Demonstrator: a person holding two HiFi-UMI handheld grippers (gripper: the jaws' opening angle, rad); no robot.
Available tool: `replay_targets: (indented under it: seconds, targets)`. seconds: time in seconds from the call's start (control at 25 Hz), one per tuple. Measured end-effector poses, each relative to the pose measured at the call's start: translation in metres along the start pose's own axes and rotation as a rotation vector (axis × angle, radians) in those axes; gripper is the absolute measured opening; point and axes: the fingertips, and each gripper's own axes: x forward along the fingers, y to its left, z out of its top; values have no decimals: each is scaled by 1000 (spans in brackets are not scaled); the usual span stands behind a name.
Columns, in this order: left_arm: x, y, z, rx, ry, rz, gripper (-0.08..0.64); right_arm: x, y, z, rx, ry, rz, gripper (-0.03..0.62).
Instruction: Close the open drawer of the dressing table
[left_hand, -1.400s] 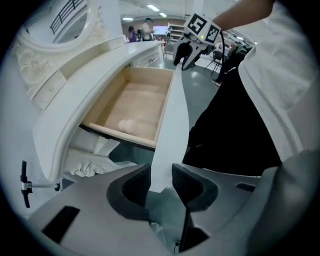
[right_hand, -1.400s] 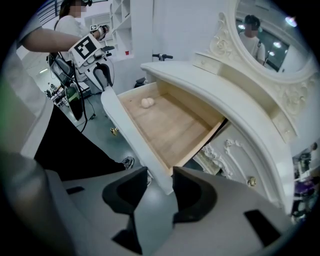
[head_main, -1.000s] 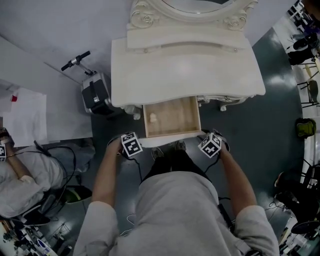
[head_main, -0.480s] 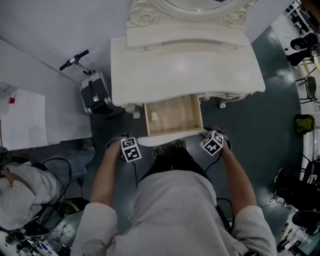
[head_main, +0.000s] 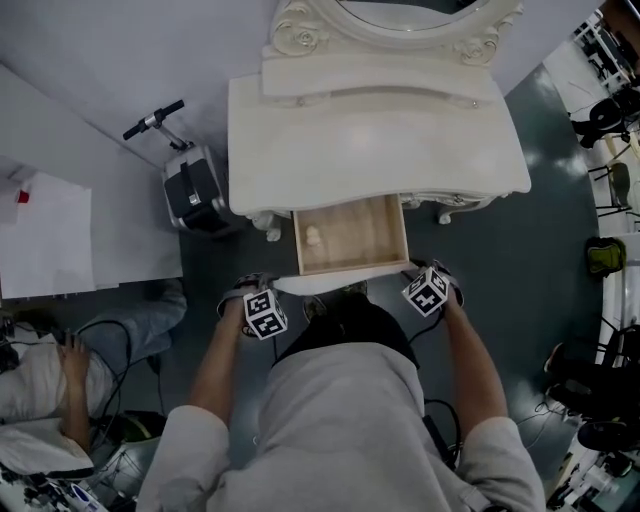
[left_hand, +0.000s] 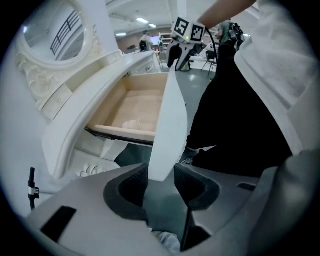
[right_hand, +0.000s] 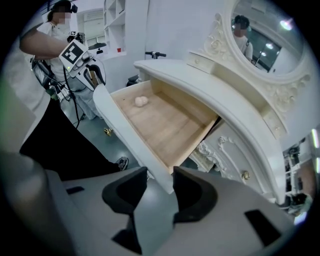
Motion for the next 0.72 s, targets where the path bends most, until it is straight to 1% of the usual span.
replay_targets:
  seconds: [0.08, 0.24, 0.48, 0.72]
  targets:
    - [1, 0, 0, -17, 3, 4, 161, -1, -1, 0, -4, 0, -3, 167]
    - [-1, 1, 3, -49, 21, -15, 161, -1, -3, -1, -19, 2, 13, 167]
    - [-2, 16, 3, -127, 25, 14, 169, 3, -13, 8, -40, -12, 10, 167]
    - [1, 30, 4, -143, 58, 11, 169, 6, -22, 18, -49, -16, 11, 167]
